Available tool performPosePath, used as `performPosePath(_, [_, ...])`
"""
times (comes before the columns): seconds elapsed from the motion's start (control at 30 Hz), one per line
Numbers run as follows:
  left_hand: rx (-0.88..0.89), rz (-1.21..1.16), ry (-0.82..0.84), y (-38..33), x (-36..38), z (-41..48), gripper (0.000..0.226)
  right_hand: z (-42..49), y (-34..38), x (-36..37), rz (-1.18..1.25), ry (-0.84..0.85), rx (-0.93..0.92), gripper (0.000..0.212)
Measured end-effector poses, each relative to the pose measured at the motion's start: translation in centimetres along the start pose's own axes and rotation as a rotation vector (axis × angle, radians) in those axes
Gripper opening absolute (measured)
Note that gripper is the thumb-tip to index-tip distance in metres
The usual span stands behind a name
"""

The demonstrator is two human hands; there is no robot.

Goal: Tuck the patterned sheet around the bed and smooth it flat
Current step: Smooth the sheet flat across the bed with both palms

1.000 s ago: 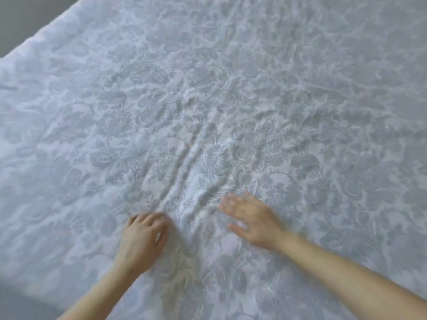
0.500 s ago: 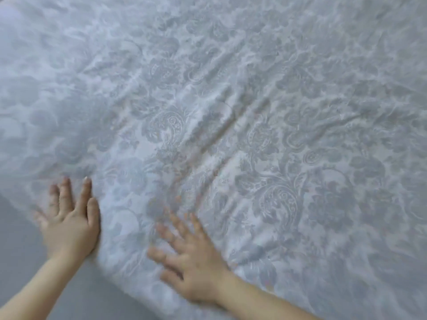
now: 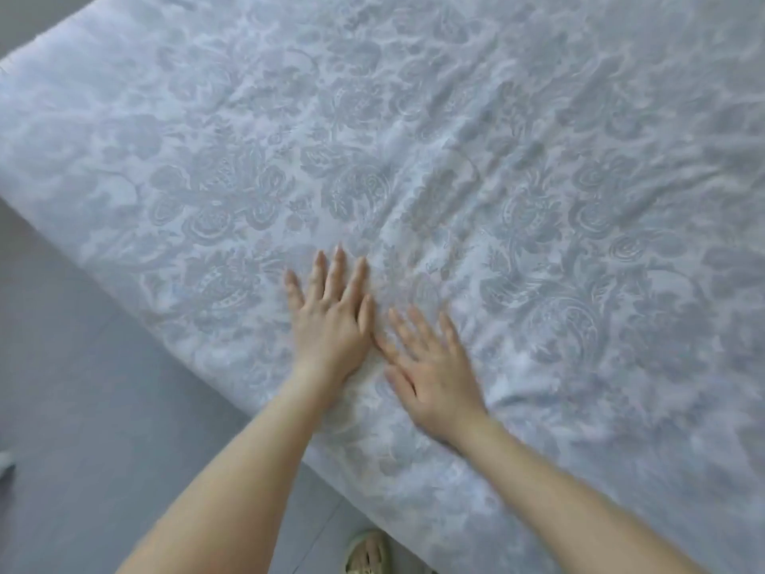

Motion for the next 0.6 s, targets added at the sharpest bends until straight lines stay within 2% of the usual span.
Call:
performPosePath(0.1, [-0.009, -0.013, 0.065, 0.8, 1.4, -6.0, 0.057, -12.3, 1.7, 0.7, 0.057, 0.146, -0.154, 0.045])
performPosePath(0.17, [-0.012, 0.003, 0.101, 1.0, 0.8, -7.8, 0.057, -16.5, 1.3, -1.4, 0.210, 0.182, -0.178, 0.040])
performPosePath(0.2, [-0.019, 0.013, 0.097, 0.8, 0.0, -7.8, 0.056, -16.7, 0.7, -2.8, 0.330, 0.124, -0.114, 0.036])
performPosePath(0.27, [-0.027, -0.005, 0.049, -0.1, -1.9, -6.8, 0.047, -14.3, -1.2, -5.4, 0.473, -0.110, 0.100, 0.035])
performPosePath(0.33, [-0.022, -0.032, -0.060, -2.0, -4.0, -4.9, 0.034, -9.1, -3.6, -7.4, 0.408, -0.286, 0.308, 0.042])
performPosePath(0.4, [0.025, -0.056, -0.156, -5.6, -5.2, -2.7, 0.031, -3.1, -6.0, -8.2, 0.266, -0.191, 0.415, 0.048])
performPosePath(0.47, [0.077, -0.043, -0.118, -10.0, -5.1, -0.8, 0.040, 0.1, -8.1, -7.4, 0.126, -0.058, 0.411, 0.051])
performPosePath(0.53, [0.144, 0.004, -0.020, -15.8, -3.1, -0.5, 0.049, -3.5, -12.7, -5.9, -0.057, 0.007, 0.391, 0.051])
performPosePath(0.6, [0.221, 0.021, 0.078, -20.9, 0.1, -2.5, 0.052, -13.4, -17.6, -4.0, -0.145, -0.090, 0.582, 0.054])
Point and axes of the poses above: each hand's wrist, its own z-axis towards the middle knuckle, its own x-axis out of the palm, y = z × x, the point moved 1 cm from there along z, towards the middle knuckle, and after that the axes turned 2 degrees about -x, right-handed, at the moved point
